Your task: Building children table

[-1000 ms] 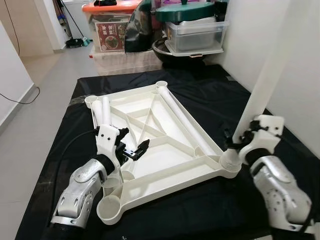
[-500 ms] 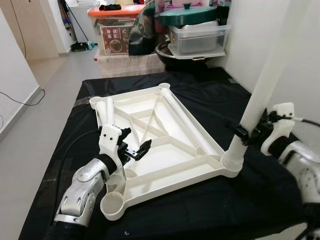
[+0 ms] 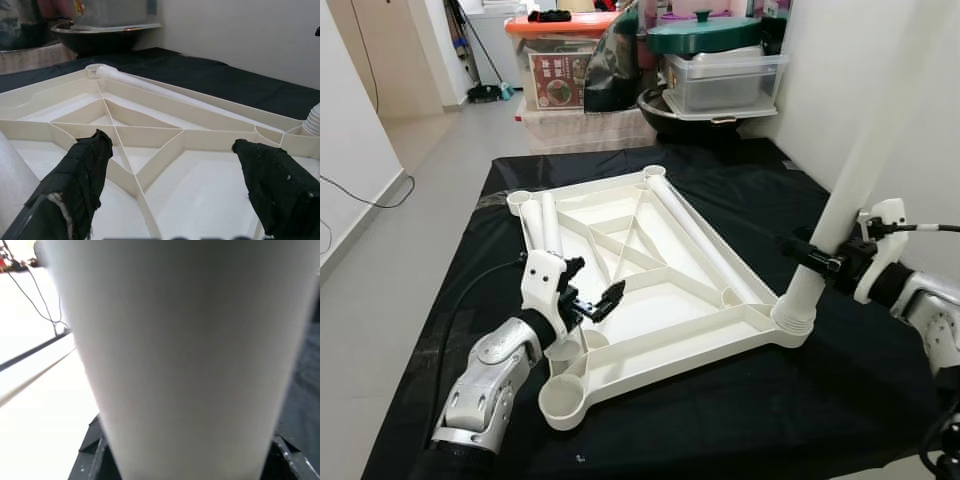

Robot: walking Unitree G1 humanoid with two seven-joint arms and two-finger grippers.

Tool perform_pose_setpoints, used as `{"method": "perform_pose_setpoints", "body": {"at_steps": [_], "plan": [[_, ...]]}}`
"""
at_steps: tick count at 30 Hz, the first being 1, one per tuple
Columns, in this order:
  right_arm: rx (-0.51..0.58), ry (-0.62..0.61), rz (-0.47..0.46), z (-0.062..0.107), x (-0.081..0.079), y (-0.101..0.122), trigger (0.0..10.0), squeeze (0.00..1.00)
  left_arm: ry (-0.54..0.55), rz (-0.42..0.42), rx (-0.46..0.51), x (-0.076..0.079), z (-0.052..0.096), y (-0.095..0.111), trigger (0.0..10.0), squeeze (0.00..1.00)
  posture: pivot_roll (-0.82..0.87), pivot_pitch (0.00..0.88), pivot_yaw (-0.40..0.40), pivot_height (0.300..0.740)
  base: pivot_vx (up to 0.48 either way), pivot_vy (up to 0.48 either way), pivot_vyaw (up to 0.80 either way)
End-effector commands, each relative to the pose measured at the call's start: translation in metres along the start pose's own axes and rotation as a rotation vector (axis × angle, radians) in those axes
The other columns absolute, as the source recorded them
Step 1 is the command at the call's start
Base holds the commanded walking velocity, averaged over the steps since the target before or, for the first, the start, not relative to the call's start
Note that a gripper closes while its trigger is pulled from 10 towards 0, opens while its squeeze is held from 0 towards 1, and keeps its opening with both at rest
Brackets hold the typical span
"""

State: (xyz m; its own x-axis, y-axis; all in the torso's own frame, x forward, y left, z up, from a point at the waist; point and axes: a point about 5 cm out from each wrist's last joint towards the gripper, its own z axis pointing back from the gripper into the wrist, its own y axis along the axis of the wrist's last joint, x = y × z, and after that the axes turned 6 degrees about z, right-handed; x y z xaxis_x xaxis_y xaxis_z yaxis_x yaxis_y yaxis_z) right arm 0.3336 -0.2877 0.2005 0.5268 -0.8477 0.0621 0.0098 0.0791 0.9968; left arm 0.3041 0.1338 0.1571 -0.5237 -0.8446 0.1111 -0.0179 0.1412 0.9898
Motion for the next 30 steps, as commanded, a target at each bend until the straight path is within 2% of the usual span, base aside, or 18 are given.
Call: {"method": "perform_pose_setpoints", "body": {"at_steps": [1,3,6,8,9,10,11,12,13,16,17,19,20,25,26,27,29,30], "plan": [[-0.053,-0.058,-0.038,0.001,0.003,-0.015,0.0,0.00,-0.007,-0.017,0.005,0.001,0.001,0.001,10.0,0.00,-0.14,0.000,-0.003,0.740,0.000,0.000,0.00],[-0.115,-0.316,-0.036,-0.003,0.011,-0.023,0.0,0.00,-0.008,-0.018,0.005,0.001,0.001,0.001,10.0,0.00,-0.14,0.000,-0.001,0.740,0.000,0.000,0.00],[-0.133,-0.384,-0.034,-0.003,0.014,-0.025,0.0,0.00,-0.008,-0.018,0.004,0.001,0.001,0.001,10.0,0.00,-0.14,0.000,-0.001,0.740,0.000,0.000,0.00],[-0.155,-0.681,-0.102,-0.004,0.009,-0.029,0.0,0.00,-0.006,-0.018,0.003,0.000,0.002,0.002,10.0,0.00,-0.13,0.000,0.003,0.740,0.000,0.000,0.00],[-0.155,-0.681,-0.102,-0.004,0.009,-0.029,0.0,0.00,-0.006,-0.018,0.003,0.000,0.002,0.002,10.0,0.00,-0.13,0.000,0.003,0.740,0.000,0.000,0.00],[-0.159,-0.779,-0.134,-0.002,0.004,-0.029,0.0,0.00,-0.006,-0.018,0.002,0.000,0.002,0.002,10.0,0.00,-0.13,0.000,0.003,0.740,0.000,0.000,0.00],[-0.146,-0.886,-0.203,-0.003,-0.009,-0.030,0.0,0.00,-0.006,-0.018,0.001,0.000,0.002,0.002,10.0,0.00,-0.13,0.000,0.007,0.740,0.000,0.000,0.00],[-0.146,-0.886,-0.203,-0.003,-0.009,-0.030,0.0,0.00,-0.006,-0.018,0.001,0.000,0.002,0.002,10.0,0.00,-0.13,0.000,0.007,0.740,0.000,0.000,0.00],[-0.115,-0.954,-0.263,-0.012,-0.038,-0.025,0.0,0.00,-0.006,-0.016,0.000,0.000,0.001,0.002,10.0,0.00,-0.13,0.000,0.007,0.740,0.000,0.000,0.00],[-0.112,-0.934,-0.277,-0.020,-0.054,-0.021,0.0,0.00,-0.008,-0.018,0.000,0.000,0.000,0.003,10.0,0.00,-0.13,0.000,0.011,0.740,0.000,0.000,0.00],[-0.115,-0.816,-0.259,-0.036,-0.075,-0.013,10.0,0.00,-0.010,-0.019,-0.001,0.000,-0.001,0.003,10.0,0.00,-0.14,0.000,0.009,0.740,0.000,0.000,0.00],[-0.113,-0.758,-0.246,-0.045,-0.086,-0.008,10.0,0.00,-0.010,-0.019,-0.001,-0.001,-0.001,0.003,10.0,0.00,-0.14,0.000,0.009,0.740,0.000,0.000,0.00],[-0.089,-0.726,-0.240,-0.047,-0.089,-0.004,10.0,1.00,-0.009,-0.019,-0.001,-0.002,-0.001,0.003,10.0,0.00,-0.14,0.000,0.009,0.740,0.000,0.000,0.00],[-0.052,-0.709,-0.249,-0.046,-0.089,0.006,10.0,1.00,-0.008,-0.017,0.002,-0.002,-0.002,0.003,10.0,0.00,-0.15,0.000,0.004,0.740,0.000,0.000,0.00],[-0.007,-0.688,-0.268,-0.043,-0.090,0.020,10.0,1.00,-0.006,-0.012,0.006,-0.001,-0.002,0.003,10.0,0.00,-0.15,0.000,0.004,0.740,0.000,0.000,0.00],[0.033,-0.614,-0.272,-0.042,-0.086,0.028,10.0,0.00,-0.007,-0.010,0.007,0.000,-0.002,0.002,10.0,0.00,-0.15,0.000,0.004,0.740,0.000,0.000,0.00],[0.074,-0.531,-0.276,-0.041,-0.083,0.037,10.0,0.00,-0.008,-0.008,0.007,0.001,-0.002,0.001,10.0,0.00,-0.15,0.000,0.004,0.740,0.000,0.000,0.00],[0.125,-0.403,-0.246,-0.037,-0.084,0.045,10.0,0.00,-0.009,-0.006,0.007,0.002,-0.002,0.001,10.0,0.00,-0.16,0.000,0.005,0.740,0.000,0.000,0.00]]}}
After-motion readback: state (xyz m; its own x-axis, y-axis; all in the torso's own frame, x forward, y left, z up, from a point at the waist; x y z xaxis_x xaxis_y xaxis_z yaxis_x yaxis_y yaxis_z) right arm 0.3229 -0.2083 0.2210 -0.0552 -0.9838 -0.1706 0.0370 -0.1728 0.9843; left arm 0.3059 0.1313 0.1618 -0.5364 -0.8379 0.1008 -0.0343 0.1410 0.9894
